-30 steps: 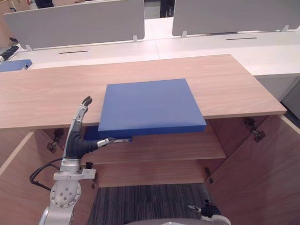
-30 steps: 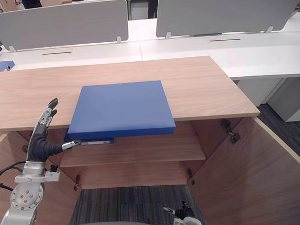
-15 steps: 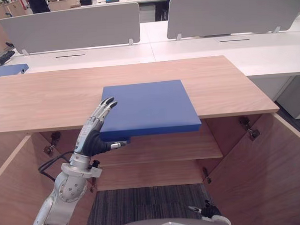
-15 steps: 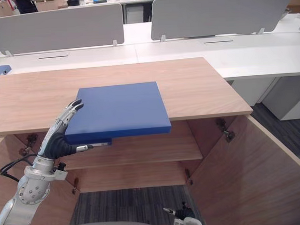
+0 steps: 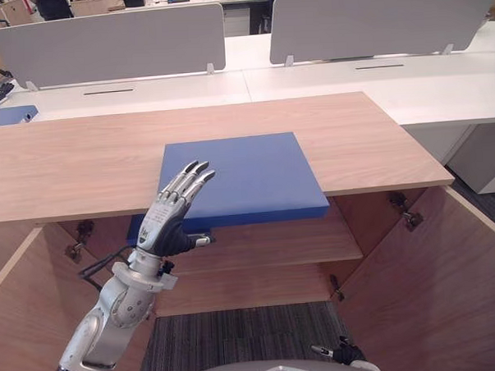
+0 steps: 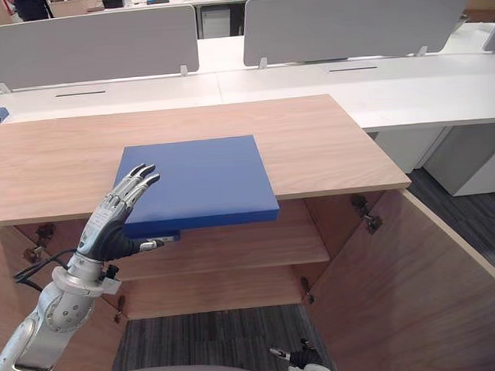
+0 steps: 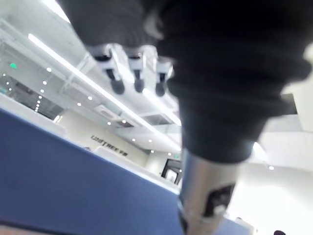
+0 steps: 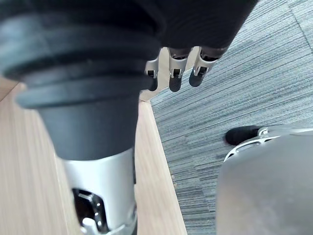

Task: Walk over to the cabinet, pick up the folder, carry it to the office cabinet, place the folder inside the office cabinet, then close the office cabinet door

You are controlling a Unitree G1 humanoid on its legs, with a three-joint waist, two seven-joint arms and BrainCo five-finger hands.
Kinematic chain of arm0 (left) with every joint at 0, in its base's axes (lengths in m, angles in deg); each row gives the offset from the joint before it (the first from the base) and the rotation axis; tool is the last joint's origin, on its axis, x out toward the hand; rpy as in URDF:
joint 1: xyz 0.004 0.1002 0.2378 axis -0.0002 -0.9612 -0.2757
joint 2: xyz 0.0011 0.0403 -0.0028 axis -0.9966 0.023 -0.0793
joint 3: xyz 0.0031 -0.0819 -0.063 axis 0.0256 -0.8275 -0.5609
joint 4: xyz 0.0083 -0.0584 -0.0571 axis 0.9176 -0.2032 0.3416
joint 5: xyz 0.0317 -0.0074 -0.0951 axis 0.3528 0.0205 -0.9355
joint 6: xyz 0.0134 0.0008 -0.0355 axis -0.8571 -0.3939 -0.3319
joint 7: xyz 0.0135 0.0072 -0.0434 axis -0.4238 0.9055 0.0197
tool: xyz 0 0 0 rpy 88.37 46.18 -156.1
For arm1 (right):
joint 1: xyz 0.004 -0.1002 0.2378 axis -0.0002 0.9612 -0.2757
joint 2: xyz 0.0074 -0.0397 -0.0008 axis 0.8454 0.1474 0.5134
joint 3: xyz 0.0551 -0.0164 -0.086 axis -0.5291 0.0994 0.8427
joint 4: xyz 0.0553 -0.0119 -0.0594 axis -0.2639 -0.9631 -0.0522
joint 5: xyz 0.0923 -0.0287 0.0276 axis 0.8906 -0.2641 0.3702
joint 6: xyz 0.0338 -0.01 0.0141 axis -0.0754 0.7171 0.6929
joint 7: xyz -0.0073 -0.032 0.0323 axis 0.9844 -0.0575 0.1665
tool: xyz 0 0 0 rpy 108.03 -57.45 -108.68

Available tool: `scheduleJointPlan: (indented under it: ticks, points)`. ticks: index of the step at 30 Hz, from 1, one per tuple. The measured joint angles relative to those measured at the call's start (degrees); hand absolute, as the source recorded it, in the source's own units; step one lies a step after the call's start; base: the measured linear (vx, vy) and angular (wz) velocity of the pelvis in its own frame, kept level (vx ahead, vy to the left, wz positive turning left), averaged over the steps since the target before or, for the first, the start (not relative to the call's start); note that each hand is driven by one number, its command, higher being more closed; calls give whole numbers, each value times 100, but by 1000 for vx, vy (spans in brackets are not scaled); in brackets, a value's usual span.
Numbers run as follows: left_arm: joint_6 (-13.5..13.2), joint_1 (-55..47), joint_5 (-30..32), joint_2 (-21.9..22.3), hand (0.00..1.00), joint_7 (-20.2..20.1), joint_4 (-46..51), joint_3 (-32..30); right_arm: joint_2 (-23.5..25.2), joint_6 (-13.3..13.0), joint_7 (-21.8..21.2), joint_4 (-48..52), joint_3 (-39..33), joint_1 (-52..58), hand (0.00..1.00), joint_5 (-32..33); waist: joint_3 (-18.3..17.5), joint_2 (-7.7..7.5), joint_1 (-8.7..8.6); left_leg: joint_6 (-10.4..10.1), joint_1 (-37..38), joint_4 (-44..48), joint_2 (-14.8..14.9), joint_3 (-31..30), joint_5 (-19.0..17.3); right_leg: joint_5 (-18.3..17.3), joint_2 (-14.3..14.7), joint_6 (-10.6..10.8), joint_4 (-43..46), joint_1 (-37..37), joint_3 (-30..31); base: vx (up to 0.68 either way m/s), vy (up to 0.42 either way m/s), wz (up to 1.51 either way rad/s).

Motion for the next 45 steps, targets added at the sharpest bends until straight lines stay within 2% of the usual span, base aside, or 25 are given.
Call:
scheduleJointPlan:
  ticks: [12, 29, 30, 38, 45]
  points:
    - [227, 105, 761, 119, 0, 245, -385, 103, 10, 0, 180, 0, 0, 5, 0, 21, 8, -14, -45, 1, -24, -1, -4, -3, -15, 42, 3, 56, -71, 24, -19, 0, 0, 0]
    - [544, 118, 1325, 519, 0, 571, -747, 82, 49, 1, 195, 1, -10, 3, 0, 44, 11, -25, -66, -4, -41, -2, -3, 10, -42, 53, 10, 56, -116, 29, -12, 0, 0, 0]
    - [554, 124, 1370, 519, 100, 606, -781, 79, 49, 1, 195, 1, -9, 1, 0, 44, 11, -24, -71, -5, -41, -2, -2, 11, -43, 53, 11, 56, -119, 29, -11, 0, 0, 0]
    - [660, 141, 1675, 716, 100, 631, -836, -34, 51, 3, 199, 1, -14, -1, 0, 44, 8, -21, -81, -8, -46, -2, -3, 21, -50, 72, 14, 52, -158, 40, -3, 0, 0, 0]
    - [695, 229, 1770, 757, 100, 850, -877, -98, 61, 7, 200, 1, -43, -2, 0, 43, 2, -13, -100, -16, -46, -2, -1, 29, -57, 77, 17, 54, -171, 42, 5, 0, 0, 0]
